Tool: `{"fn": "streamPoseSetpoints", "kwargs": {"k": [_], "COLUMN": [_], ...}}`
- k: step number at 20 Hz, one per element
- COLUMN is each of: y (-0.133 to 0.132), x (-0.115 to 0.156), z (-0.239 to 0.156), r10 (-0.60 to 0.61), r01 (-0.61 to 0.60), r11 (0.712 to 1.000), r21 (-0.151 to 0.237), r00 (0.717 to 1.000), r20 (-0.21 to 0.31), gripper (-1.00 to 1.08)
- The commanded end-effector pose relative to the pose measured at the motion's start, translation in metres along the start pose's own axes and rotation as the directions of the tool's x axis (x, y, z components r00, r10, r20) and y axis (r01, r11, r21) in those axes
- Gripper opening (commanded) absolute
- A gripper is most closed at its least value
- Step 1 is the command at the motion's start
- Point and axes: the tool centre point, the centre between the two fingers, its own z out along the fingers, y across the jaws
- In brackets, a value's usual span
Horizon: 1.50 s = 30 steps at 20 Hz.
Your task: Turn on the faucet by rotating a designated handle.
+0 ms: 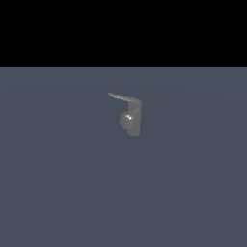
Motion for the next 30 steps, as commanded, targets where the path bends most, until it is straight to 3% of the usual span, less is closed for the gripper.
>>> {"fn": "streamPoseSetpoints", "kwargs": {"k": [1, 11, 16, 23, 30], "y": [0.000, -0.009, -0.009, -0.011, -0.014], "x": [0.000, 0.004, 0.005, 0.022, 0.056], "z": [0.000, 0.001, 0.001, 0.001, 0.004], "r10": [0.000, -0.042, -0.036, 0.019, 0.134], "r01": [0.000, 0.042, 0.036, -0.019, -0.134], "r11": [1.000, 0.999, 0.999, 1.000, 0.989], "r21": [0.000, -0.029, -0.025, 0.006, 0.060], "r00": [1.000, 0.999, 0.999, 1.000, 0.991], "r20": [0.000, -0.017, -0.016, -0.013, 0.005], "gripper": [-1.00, -1.00, -1.00, -1.00, -1.00]}}
